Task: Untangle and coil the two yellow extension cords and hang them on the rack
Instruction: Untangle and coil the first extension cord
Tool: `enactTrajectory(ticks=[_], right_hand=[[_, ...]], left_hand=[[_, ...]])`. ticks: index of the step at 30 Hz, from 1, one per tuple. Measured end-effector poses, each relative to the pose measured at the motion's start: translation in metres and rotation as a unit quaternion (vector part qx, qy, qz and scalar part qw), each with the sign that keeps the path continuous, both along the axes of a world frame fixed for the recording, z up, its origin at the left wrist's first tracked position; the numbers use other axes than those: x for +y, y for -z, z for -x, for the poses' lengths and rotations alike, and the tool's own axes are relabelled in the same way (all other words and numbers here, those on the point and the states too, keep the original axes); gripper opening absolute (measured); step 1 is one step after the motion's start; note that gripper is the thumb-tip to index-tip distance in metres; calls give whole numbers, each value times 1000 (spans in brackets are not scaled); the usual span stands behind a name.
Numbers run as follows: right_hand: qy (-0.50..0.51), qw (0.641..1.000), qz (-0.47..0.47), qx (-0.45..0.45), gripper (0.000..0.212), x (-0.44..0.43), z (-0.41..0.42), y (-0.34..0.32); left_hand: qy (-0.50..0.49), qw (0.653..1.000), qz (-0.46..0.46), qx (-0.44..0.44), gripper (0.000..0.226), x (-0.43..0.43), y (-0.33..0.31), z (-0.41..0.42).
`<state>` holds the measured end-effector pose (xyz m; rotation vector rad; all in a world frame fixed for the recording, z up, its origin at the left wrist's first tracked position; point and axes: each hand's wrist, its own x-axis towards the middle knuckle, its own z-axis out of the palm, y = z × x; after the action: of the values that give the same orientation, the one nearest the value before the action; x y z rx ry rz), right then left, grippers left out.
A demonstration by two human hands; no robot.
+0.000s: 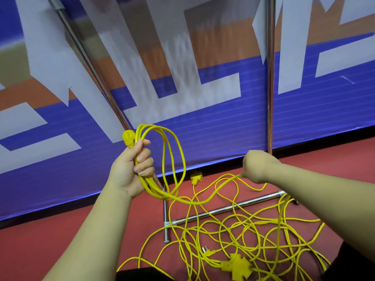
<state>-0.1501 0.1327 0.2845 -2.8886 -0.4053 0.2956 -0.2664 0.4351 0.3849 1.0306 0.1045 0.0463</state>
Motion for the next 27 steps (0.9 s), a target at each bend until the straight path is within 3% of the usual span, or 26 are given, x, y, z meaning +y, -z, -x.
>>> enactTrajectory(ticks=[5, 9, 10, 12, 14, 17, 19, 22, 27], right_hand=[[142, 983, -103, -56, 32, 6, -13, -3], [206, 954, -219, 13, 21, 11, -21, -12], [239, 918, -312, 62, 18, 12, -23, -13], [300, 792, -507, 162, 19, 16, -23, -17], [314, 693, -603, 240, 16, 17, -22, -27], [286, 645, -640, 305, 13, 16, -21, -43], [267, 654, -629, 324, 14, 15, -21, -48], [250, 707, -586, 307, 13, 14, -20, -50], [237, 760, -530, 293, 4, 11, -15, -60]], left_hand=[[156, 988, 9, -8, 25, -7, 6, 3], [243, 970, -10, 1, 21, -26, 9, 6], [253, 967, -20, 4, 22, -31, 9, 7], [262, 964, -52, 8, 24, -41, 11, 7], [270, 959, -81, 11, 25, -50, 15, 6], [281, 954, -101, 21, 27, -58, 21, 2], [285, 952, -109, 31, 27, -62, 23, -1], [273, 952, -132, 50, 21, -70, 26, -4], [244, 943, -216, 71, 16, -85, 34, -6]])
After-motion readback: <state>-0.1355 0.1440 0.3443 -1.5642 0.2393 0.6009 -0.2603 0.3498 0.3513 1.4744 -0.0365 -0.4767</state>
